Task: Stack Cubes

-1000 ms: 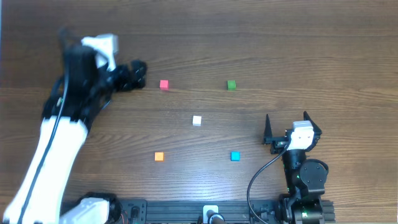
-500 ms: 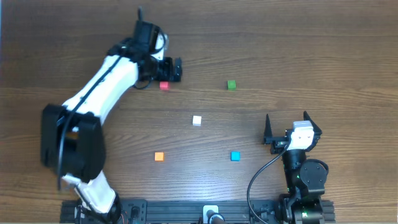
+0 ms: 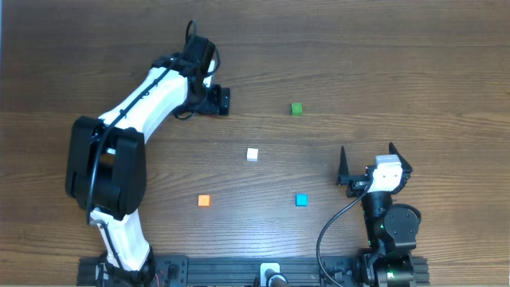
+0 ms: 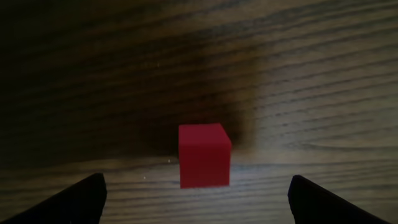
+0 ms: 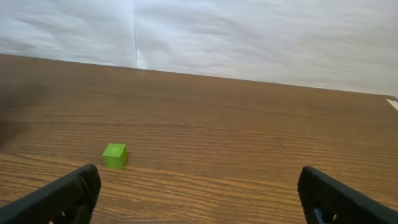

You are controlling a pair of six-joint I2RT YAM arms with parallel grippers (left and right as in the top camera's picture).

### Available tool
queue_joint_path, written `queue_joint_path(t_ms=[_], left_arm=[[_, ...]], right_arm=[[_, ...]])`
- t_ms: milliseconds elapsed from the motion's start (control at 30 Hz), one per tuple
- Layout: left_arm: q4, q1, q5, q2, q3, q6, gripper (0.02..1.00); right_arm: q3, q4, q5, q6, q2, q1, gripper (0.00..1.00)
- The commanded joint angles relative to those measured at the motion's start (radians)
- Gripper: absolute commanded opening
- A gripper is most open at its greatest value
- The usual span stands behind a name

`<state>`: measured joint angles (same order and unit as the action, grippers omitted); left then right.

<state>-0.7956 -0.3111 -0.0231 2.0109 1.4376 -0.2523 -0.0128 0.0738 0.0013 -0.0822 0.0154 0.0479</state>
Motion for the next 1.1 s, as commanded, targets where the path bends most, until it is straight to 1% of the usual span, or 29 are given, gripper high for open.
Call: queue_joint_path(t_ms=[33, 167, 267, 433, 667, 933, 1033, 1100], left_arm=[[0.016, 0.005, 0.025, 0.047, 0.018, -0.011, 0.936], [0.041, 0.003, 0.025, 0.054, 0.018, -0.011, 0.915], [0.048, 0.0, 0.025, 0.054, 0.018, -0.011, 0.84], [0.047, -0.003, 0.025, 0.057, 0.018, -0.011, 0.687], [0.049, -0.022, 0.041, 0.078, 0.018, -0.015, 0.601], [0.055, -0.027, 0.044, 0.084, 0.018, -0.026, 0.43], [0.054, -0.027, 0.044, 0.084, 0.018, -0.031, 0.4], [0.054, -0.027, 0.048, 0.084, 0.018, -0.048, 0.349]], right_arm=[[0.008, -0.002, -0.008, -0.002, -0.01, -0.006, 0.993], [0.008, -0.002, -0.008, -0.002, -0.01, -0.006, 0.993], [0.008, -0.002, -0.008, -0.001, -0.01, -0.006, 0.993], [0.008, -0.002, -0.008, -0.002, -0.01, -0.006, 0.991], [0.008, -0.002, -0.008, -0.002, -0.01, -0.006, 0.993], [0.008, -0.002, -0.008, -0.002, -0.01, -0.006, 0.993], [0.008, -0.002, -0.008, -0.002, -0.01, -0.006, 0.993], [0.008, -0.002, -0.008, -0.001, -0.01, -0.006, 0.993]])
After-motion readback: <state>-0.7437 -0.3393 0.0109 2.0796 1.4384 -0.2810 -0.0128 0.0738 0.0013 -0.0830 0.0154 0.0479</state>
